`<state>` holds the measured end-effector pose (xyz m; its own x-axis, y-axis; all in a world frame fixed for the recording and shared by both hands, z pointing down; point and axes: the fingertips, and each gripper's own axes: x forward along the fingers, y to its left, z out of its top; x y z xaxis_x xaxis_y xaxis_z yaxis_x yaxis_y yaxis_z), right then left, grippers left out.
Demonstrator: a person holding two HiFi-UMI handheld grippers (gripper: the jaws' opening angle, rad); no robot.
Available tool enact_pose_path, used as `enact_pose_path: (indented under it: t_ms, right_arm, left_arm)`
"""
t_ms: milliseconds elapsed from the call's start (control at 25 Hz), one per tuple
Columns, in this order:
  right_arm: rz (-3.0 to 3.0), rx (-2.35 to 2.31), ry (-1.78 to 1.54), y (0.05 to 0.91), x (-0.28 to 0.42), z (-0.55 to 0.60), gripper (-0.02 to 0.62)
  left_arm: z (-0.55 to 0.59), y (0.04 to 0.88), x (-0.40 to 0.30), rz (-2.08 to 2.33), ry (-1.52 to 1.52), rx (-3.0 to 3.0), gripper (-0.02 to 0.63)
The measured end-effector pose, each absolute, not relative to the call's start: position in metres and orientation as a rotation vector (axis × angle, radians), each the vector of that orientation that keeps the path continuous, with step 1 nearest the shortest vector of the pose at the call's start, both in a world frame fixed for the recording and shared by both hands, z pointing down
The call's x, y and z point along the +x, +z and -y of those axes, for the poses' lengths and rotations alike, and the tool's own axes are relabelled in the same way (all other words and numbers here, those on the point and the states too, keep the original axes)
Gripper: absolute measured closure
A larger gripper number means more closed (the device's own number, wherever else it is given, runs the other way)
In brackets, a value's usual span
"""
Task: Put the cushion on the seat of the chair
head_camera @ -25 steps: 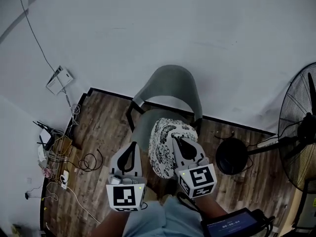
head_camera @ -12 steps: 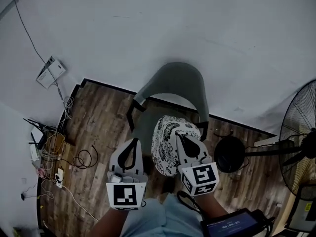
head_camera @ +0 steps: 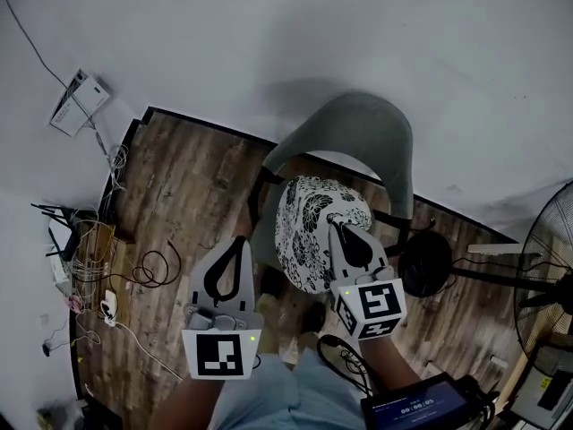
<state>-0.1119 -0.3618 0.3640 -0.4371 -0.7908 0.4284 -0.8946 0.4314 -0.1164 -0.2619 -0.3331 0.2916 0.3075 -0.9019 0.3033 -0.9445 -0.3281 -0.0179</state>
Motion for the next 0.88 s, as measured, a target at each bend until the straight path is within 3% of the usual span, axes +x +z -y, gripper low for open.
enact_pose_path:
  t_ms: [360,880]
  right_arm:
    - [2.234,1.437,0.711,0.522,-0.121,0.392,0.581]
    - [1.976,1.609,0.804,0.588,-0.026,0.389,0.575]
  left_arm:
    - [0.374,0.376,-0.276,1.573,0.51,2.345,0.597]
    - [0.396,0.415,-0.225,1.381,0.559,2.426,0.597]
